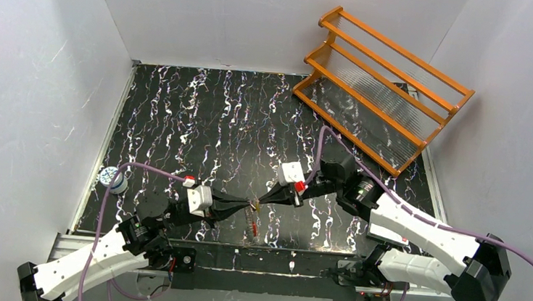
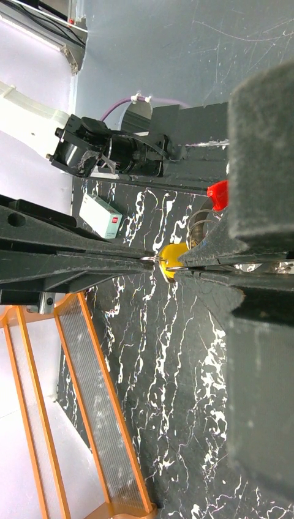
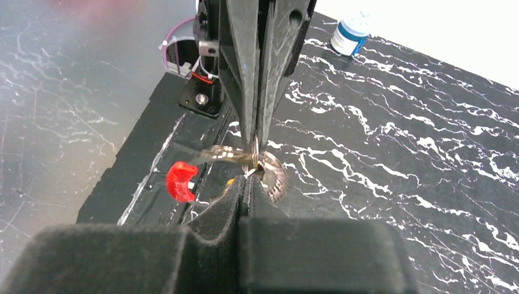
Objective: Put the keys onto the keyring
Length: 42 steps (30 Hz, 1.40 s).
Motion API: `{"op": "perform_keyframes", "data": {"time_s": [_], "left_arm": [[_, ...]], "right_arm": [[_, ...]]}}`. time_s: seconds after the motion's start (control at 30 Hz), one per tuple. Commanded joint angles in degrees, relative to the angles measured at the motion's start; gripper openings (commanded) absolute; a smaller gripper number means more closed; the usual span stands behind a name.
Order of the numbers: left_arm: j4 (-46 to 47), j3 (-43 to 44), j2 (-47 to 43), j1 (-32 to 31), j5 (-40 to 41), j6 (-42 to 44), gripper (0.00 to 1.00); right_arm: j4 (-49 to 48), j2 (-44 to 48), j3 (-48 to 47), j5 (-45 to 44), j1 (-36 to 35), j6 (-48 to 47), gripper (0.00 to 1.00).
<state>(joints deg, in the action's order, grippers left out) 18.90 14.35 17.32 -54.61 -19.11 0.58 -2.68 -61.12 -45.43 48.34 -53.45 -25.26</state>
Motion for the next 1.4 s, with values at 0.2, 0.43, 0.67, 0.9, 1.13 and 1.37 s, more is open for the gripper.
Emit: {"op": "perform_keyframes", "data": {"time_s": [0.2,0.43,0.67,0.9,1.13,1.37], "left_arm": [[3.5,-0.1,0.7,-0.1,-0.6,-0.2,0.00],[3.7,-0.2,0.7,-0.1,-0.4,-0.2,0.00],[3.7,-0.2,0.5,-0.1,-0.3,-0.2,0.00],[3.6,0.1,0.8,-0.1,-0.1,-0.1,0.00],[3.8,0.2,1.6,-0.1,-0.7,-0.2,0.00],[3.7,-0.1,0.5,-0.1,-0.6,-0.2,0.00]], "right_arm": [[2.5,-3.9,-9.3,3.3,-0.9,8.0,0.01],[8.6,-6.9,-12.2,4.0,-0.9,10.1,0.01],[10.8,-5.6,-12.0,-2.4,-0.9,11.4,0.01],[10.8,-5.3,-11.1,-1.3,-0.9,13.1,0.01],[8.9,-6.5,-11.5,-1.0,-0.9,15.8,0.01],[10.3,-7.1,-10.9,-4.4,-0.9,16.6,0.01]]}}
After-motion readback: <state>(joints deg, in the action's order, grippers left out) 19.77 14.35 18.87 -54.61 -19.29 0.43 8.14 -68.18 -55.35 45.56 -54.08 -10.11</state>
